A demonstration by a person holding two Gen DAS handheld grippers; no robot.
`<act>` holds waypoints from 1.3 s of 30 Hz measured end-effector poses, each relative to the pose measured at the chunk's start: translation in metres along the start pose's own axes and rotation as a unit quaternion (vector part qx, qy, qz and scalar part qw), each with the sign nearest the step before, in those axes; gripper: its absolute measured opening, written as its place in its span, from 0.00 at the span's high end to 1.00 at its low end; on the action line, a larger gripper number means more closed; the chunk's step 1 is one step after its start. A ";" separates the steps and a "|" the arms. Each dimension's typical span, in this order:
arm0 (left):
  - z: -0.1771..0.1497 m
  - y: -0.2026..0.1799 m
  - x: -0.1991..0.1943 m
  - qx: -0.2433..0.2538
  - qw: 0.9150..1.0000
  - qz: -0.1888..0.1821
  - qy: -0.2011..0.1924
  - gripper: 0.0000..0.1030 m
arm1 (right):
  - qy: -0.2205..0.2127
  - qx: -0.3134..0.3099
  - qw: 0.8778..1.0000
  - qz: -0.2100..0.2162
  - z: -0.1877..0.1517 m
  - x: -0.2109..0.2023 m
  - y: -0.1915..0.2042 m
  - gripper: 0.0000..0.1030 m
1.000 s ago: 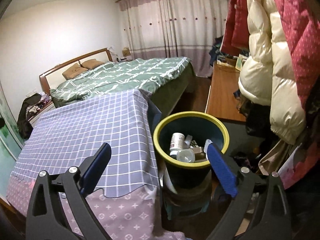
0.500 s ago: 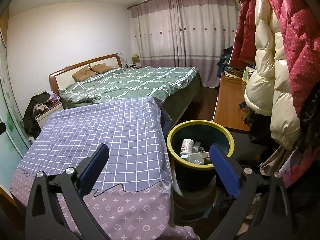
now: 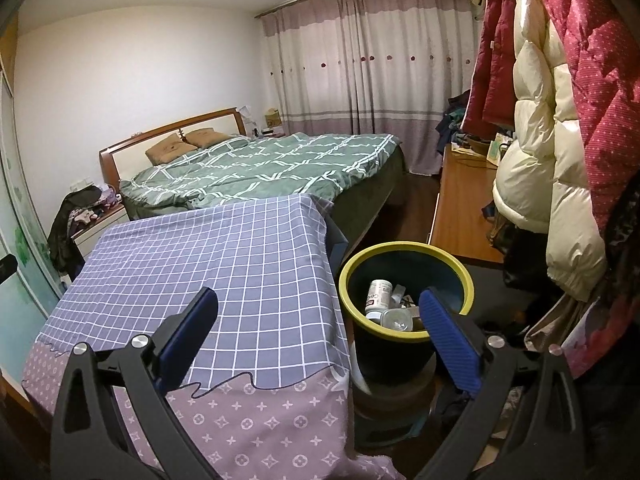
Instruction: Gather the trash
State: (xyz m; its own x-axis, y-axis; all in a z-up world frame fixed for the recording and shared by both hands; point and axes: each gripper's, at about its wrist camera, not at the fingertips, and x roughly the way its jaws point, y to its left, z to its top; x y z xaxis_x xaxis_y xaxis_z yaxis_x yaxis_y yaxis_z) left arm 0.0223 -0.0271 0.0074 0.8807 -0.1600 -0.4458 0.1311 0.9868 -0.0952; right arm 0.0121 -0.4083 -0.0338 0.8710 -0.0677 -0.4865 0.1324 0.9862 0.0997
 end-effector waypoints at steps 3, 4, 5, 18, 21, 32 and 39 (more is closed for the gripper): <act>0.000 0.000 0.000 0.001 1.000 0.000 0.001 0.05 | 0.000 -0.001 1.000 0.001 0.000 0.001 0.002 0.07; 0.000 0.000 0.000 0.001 1.000 0.001 0.000 0.05 | 0.000 -0.001 1.000 0.001 0.000 0.001 0.002 0.07; 0.000 0.001 0.000 0.000 1.000 0.001 0.000 0.05 | 0.000 0.000 1.000 0.000 0.000 0.001 0.002 0.07; -0.004 -0.002 0.006 0.002 1.000 -0.001 0.005 0.05 | 0.001 0.000 1.000 0.000 -0.001 0.001 0.003 0.07; -0.006 -0.003 0.008 0.002 1.000 -0.001 0.006 0.05 | 0.003 0.001 1.000 0.001 -0.002 0.003 0.004 0.07; -0.009 -0.006 0.010 0.000 1.000 -0.004 0.009 0.05 | 0.007 0.004 1.000 0.002 -0.004 0.007 0.005 0.07; -0.010 -0.005 0.011 0.001 1.000 -0.003 0.011 0.05 | 0.007 0.005 1.000 0.001 -0.004 0.007 0.006 0.07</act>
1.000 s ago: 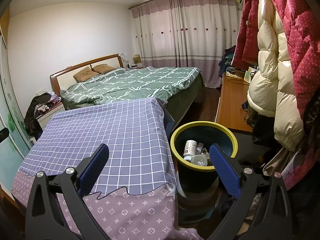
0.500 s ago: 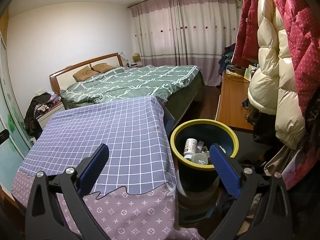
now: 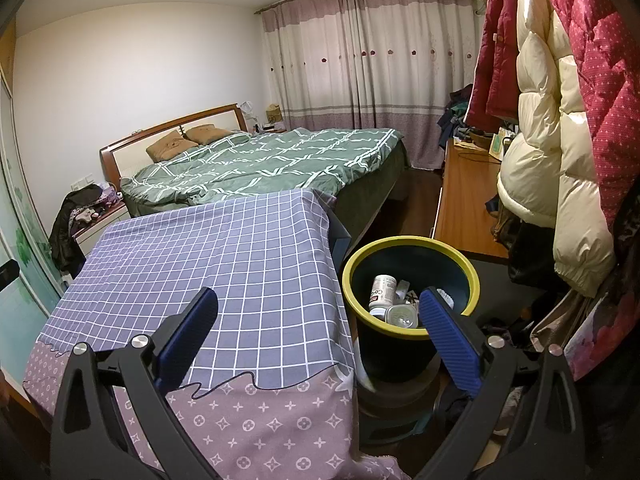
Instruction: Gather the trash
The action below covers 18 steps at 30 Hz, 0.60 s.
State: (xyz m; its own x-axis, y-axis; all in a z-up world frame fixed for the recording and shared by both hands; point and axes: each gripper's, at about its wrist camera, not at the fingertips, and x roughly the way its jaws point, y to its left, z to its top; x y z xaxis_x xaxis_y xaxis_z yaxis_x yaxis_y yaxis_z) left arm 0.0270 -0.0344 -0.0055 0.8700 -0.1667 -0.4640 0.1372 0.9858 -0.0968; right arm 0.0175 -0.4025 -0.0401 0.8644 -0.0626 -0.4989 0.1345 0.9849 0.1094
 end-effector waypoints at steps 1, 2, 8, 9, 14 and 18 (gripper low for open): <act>-0.001 -0.001 0.001 0.000 1.000 0.000 0.000 0.05 | 0.000 0.000 1.000 0.000 0.000 0.000 0.000 0.07; 0.000 0.000 0.000 0.000 1.000 0.000 0.000 0.05 | 0.000 0.000 1.000 0.000 0.001 0.000 -0.001 0.07; -0.001 0.000 0.001 -0.001 1.000 -0.001 0.000 0.05 | 0.001 0.000 1.000 0.001 -0.001 0.001 0.001 0.07; -0.001 0.000 0.001 0.000 1.000 0.000 0.000 0.05 | 0.002 0.000 1.000 0.002 -0.001 0.001 0.001 0.07; -0.001 0.000 0.001 0.000 1.000 0.000 0.000 0.05 | 0.002 0.001 1.000 0.001 -0.001 0.002 0.001 0.07; -0.001 0.000 0.001 -0.001 1.000 0.000 0.001 0.05 | 0.002 0.001 1.000 0.002 -0.001 0.001 0.001 0.07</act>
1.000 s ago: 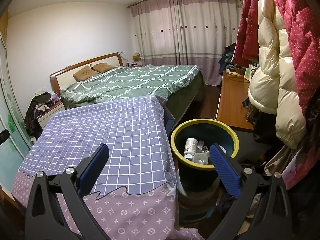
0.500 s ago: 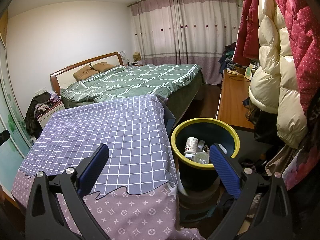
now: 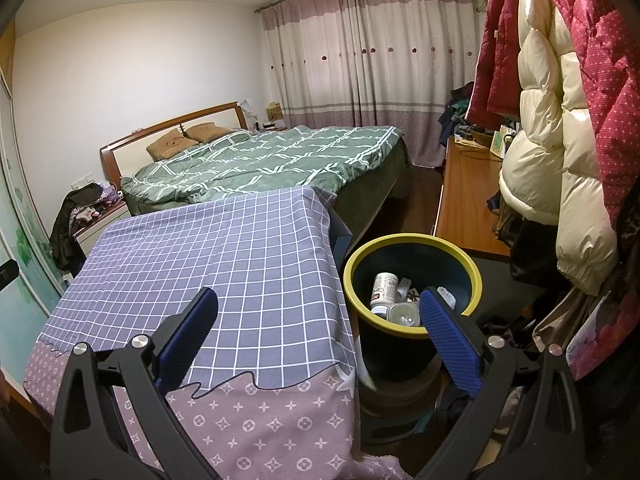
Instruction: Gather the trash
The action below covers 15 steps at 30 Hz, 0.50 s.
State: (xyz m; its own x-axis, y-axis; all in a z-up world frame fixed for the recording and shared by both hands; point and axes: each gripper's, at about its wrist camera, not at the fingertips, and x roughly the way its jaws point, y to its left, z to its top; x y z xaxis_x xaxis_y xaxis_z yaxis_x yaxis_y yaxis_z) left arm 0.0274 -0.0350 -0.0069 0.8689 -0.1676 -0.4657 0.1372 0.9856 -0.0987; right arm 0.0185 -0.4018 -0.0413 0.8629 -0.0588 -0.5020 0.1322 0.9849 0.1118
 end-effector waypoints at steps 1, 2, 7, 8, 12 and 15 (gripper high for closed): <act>0.000 0.000 0.000 0.000 1.000 0.000 0.000 0.05 | 0.000 0.000 1.000 0.000 0.000 0.000 0.000 0.07; 0.000 0.000 0.000 0.001 1.000 0.000 -0.001 0.05 | 0.000 0.000 1.000 0.000 0.000 0.000 0.000 0.07; 0.000 0.000 0.000 0.000 1.000 0.000 0.000 0.05 | 0.000 0.000 1.000 0.000 0.000 0.000 0.000 0.07; 0.001 0.001 0.000 0.000 1.000 0.000 0.000 0.05 | 0.000 0.000 1.000 0.000 0.000 0.000 0.000 0.07; 0.001 0.001 0.000 0.000 1.000 0.000 0.000 0.05 | 0.000 0.001 1.000 0.000 0.000 0.000 0.000 0.07; 0.001 0.000 0.000 0.000 1.000 0.000 0.000 0.05 | 0.001 0.001 1.000 0.000 0.001 0.000 0.000 0.07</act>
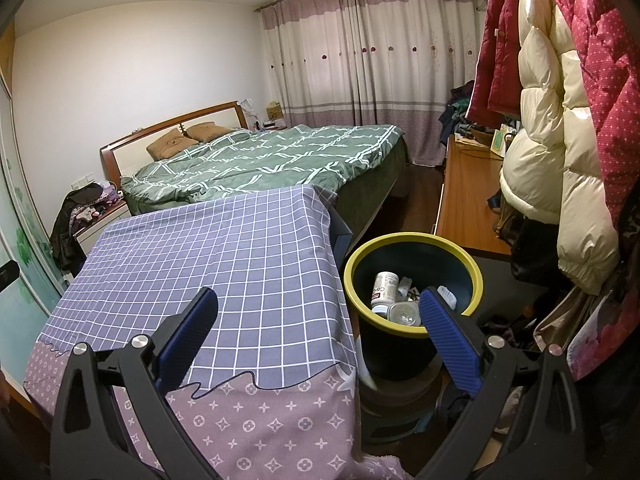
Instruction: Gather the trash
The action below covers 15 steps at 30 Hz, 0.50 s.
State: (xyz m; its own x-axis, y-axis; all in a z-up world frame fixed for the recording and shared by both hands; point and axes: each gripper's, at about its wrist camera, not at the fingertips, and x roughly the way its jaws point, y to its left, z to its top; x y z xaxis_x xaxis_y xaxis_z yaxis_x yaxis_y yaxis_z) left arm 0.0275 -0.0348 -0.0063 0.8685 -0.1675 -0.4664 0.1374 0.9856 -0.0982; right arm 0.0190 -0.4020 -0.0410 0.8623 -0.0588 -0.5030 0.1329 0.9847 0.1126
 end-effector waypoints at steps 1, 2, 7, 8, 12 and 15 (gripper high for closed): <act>0.000 0.000 0.000 0.000 1.000 0.000 0.000 0.05 | 0.000 0.000 1.000 0.000 0.000 0.000 0.000 0.07; 0.001 0.001 0.000 0.000 1.000 0.000 0.000 0.05 | 0.000 0.000 1.000 0.000 0.000 0.000 0.001 0.07; -0.006 0.001 0.003 0.000 1.000 -0.002 0.002 0.05 | 0.001 0.000 1.000 0.000 -0.002 0.001 0.001 0.07; -0.007 0.001 0.004 0.000 1.000 -0.003 0.002 0.05 | 0.001 0.000 1.000 0.000 -0.001 0.000 0.001 0.07; -0.012 0.001 0.006 -0.001 1.000 -0.004 0.004 0.05 | 0.001 0.000 1.000 0.000 -0.001 0.001 0.001 0.07; -0.012 0.002 0.007 -0.002 1.000 -0.004 0.006 0.05 | 0.001 0.000 1.000 0.000 -0.001 0.001 0.001 0.07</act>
State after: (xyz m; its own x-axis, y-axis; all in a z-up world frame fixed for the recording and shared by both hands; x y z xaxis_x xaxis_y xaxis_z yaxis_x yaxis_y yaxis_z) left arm 0.0279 -0.0346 -0.0203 0.8615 -0.1759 -0.4762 0.1426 0.9841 -0.1056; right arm 0.0190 -0.4005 -0.0422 0.8610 -0.0581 -0.5052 0.1328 0.9847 0.1132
